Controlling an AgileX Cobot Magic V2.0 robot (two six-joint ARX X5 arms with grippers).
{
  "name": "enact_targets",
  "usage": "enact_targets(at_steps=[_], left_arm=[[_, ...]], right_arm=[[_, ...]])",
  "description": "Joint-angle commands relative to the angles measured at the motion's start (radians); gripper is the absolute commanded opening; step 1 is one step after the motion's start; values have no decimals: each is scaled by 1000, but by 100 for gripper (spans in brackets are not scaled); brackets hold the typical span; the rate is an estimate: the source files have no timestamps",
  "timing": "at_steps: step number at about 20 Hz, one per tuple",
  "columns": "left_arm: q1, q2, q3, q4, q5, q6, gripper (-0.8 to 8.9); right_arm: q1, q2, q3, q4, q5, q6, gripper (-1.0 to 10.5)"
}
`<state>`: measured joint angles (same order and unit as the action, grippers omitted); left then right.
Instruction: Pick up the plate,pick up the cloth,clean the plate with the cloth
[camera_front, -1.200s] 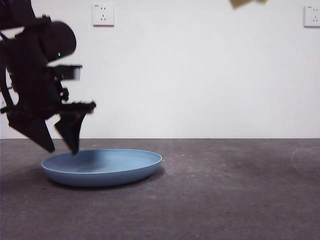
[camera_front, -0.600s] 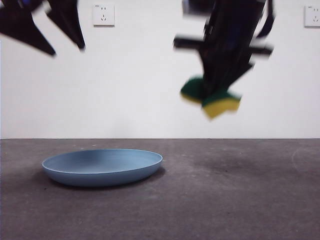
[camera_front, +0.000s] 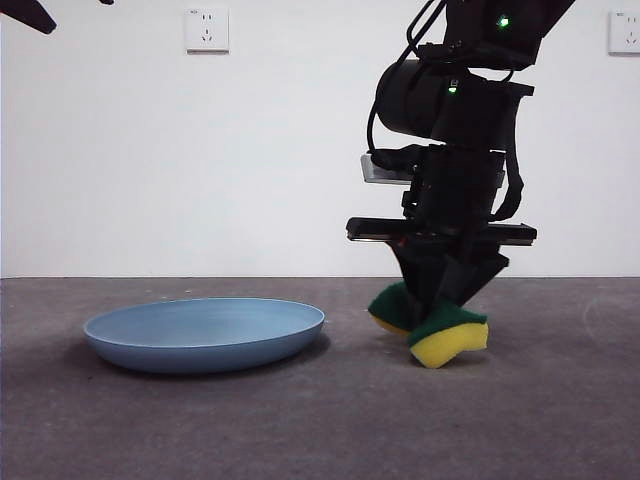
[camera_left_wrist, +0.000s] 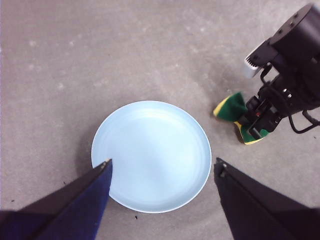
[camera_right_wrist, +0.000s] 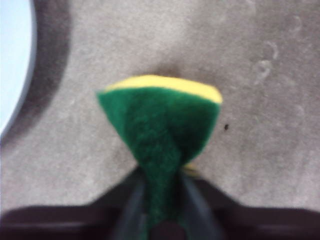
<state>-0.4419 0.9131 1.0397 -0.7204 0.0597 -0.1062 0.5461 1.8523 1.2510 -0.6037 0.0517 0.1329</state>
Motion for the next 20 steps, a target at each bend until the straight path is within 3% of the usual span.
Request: enact_targets(at_steps=[1, 3, 9, 12, 14, 16, 18, 20], left_arm=[[-4, 0, -3, 1, 1, -6, 345], [-4, 0, -3, 1, 1, -6, 345], [-3, 3, -3, 6, -7, -6, 345], [-3, 7, -3, 15, -7, -6, 342], [-3, 7, -3, 17, -7, -1, 295], [-3, 7, -3, 18, -8, 6, 15], [-3, 7, -3, 30, -8, 7, -8], [-3, 7, -3, 57, -9, 34, -8]], right_arm=[[-8, 6, -5, -2, -2, 9, 571], [-8, 6, -5, -8, -2, 9, 679], [-6, -71, -5, -19, -2, 23, 676], [4, -190, -5, -59, -2, 35, 519], [9, -294, -5, -106, -2, 35, 272], [14, -396, -5, -141, -2, 35, 73], [14, -514, -5, -164, -1, 33, -7], [14, -617, -5, -164, -1, 10, -8]])
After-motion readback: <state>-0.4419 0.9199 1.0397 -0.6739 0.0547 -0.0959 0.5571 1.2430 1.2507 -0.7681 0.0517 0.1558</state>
